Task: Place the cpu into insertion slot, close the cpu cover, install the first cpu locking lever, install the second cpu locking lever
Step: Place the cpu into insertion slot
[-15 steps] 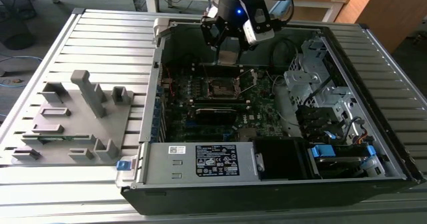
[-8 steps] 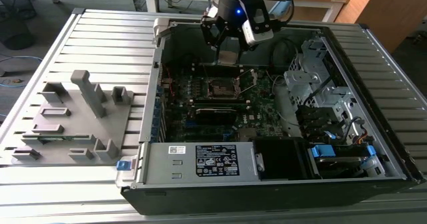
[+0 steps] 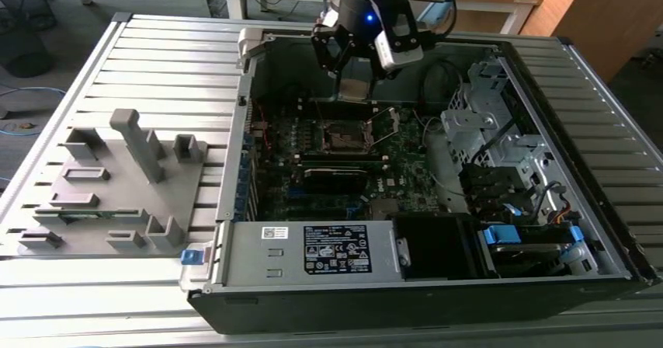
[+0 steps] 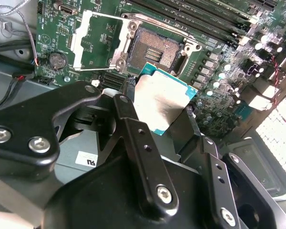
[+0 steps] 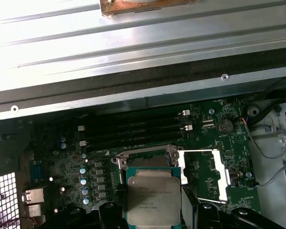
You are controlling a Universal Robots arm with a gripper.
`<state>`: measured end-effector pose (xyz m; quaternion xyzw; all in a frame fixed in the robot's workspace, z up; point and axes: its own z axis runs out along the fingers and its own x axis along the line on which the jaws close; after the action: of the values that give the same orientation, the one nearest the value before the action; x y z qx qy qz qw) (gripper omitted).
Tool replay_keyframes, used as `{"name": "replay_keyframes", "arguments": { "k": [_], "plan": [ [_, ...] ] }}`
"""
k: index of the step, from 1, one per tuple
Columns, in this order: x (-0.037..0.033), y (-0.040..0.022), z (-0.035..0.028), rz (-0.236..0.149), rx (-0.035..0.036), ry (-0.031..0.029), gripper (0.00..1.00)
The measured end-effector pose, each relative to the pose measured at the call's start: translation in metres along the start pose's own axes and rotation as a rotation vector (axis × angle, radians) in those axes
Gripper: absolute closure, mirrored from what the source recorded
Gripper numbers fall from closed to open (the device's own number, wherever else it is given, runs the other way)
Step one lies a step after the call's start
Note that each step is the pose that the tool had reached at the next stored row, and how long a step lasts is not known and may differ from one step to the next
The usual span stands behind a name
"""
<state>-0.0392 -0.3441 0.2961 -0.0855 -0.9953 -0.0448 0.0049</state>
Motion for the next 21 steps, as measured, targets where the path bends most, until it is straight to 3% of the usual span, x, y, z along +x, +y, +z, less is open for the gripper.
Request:
{"name": "replay_keyframes", "arguments": {
  "k": [21],
  "plan": [
    [0.0,0.0001,0.0,0.061,-0.0011,-0.0055,0.46]
  ]
}}
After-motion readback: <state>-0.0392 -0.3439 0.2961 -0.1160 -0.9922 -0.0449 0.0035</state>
